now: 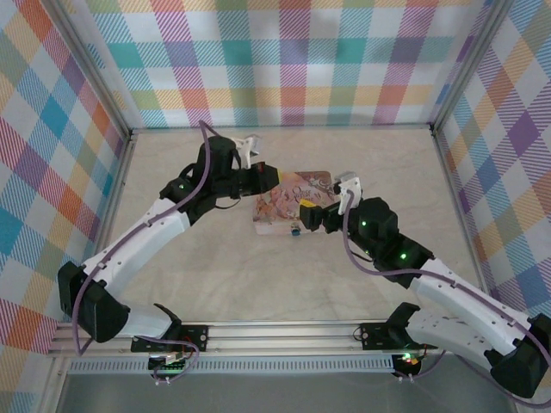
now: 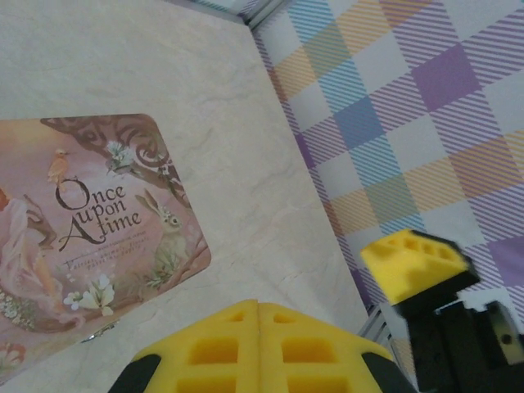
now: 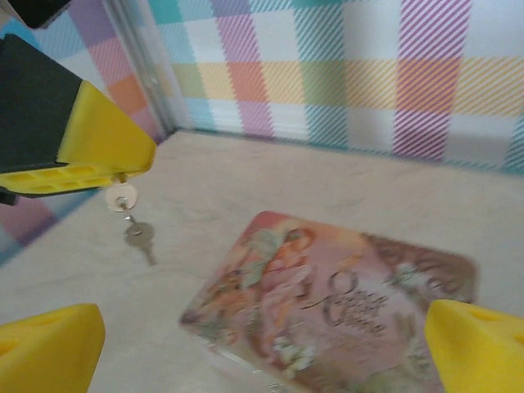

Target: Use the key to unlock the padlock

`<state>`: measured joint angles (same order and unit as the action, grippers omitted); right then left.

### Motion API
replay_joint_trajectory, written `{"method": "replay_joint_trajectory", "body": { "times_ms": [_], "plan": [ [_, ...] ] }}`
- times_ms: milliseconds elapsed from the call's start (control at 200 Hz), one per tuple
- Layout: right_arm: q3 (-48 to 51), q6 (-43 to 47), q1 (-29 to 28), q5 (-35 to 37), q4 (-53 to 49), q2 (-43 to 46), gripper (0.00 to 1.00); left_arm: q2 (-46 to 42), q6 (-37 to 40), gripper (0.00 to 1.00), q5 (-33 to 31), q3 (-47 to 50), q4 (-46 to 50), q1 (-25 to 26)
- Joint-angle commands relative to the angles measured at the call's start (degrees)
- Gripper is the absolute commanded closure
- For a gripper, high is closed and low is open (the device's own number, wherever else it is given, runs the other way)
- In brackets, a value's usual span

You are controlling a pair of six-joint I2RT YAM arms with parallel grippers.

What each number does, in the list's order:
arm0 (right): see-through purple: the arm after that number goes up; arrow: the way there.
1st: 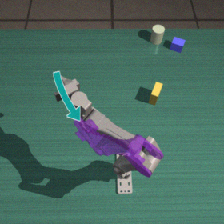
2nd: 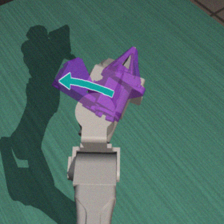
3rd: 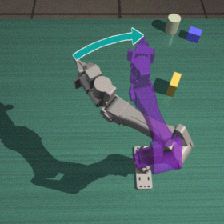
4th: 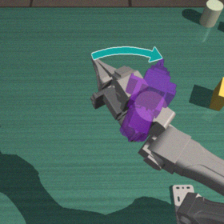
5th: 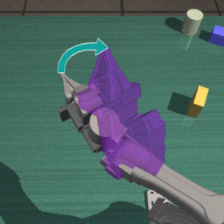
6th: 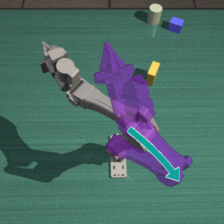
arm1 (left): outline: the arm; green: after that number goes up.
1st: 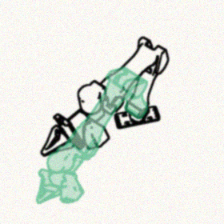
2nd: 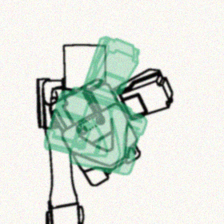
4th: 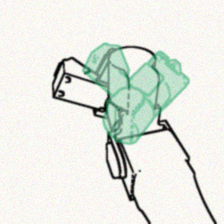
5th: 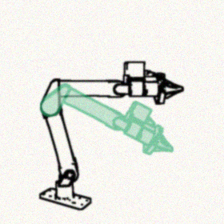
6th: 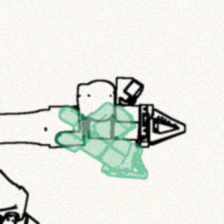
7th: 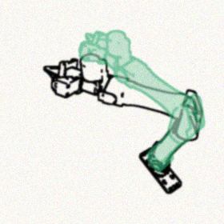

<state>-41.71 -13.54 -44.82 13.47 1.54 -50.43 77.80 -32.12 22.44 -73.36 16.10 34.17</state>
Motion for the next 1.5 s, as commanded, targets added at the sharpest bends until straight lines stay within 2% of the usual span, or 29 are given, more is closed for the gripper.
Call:
{"method": "replay_joint_trajectory", "body": {
  "times_ms": [0,185,355,525,700,910,1355,1495],
  "plan": [
    [3.55,-12.58,1.32,-11.42,7.65,1.21,0.04,-2.97,-1.73,1.0,2.24,3.9,-9.85,0.59],
    [12.71,-28.58,6.56,-23.11,29.05,1.39,0.22,-5.86,-4.66,1.0,4.3,9.66,-18.42,2.45],
    [14.78,-37.6,11.82,-32.18,40.53,-1.59,0.29,-7.63,-5.92,1.0,5.68,11.62,-21.43,3.83],
    [14.73,-44.28,12.87,-36.05,50.2,-6.44,0.37,-8.15,-6.48,1.0,5.39,12.01,-22.87,5.41],
    [14.86,-51.45,13.0,-38.16,64.68,-13.28,0.44,-8.0,-6.7,1.0,4.25,11.84,-23.57,6.5],
    [12.94,-55.1,13.0,-39.33,70.82,-19.38,0.53,-7.4,-6.59,1.0,3.87,11.4,-23.57,7.31],
    [11.85,-55.1,12.22,-39.65,71.06,-19.09,0.5,-7.47,-6.2,1.0,0.82,11.75,-22.61,7.57],
    [11.53,-54.93,11.7,-39.94,70.74,-19.17,0.53,-7.47,-6.57,1.0,0.2,12.04,-23.12,7.57]
  ]
}}
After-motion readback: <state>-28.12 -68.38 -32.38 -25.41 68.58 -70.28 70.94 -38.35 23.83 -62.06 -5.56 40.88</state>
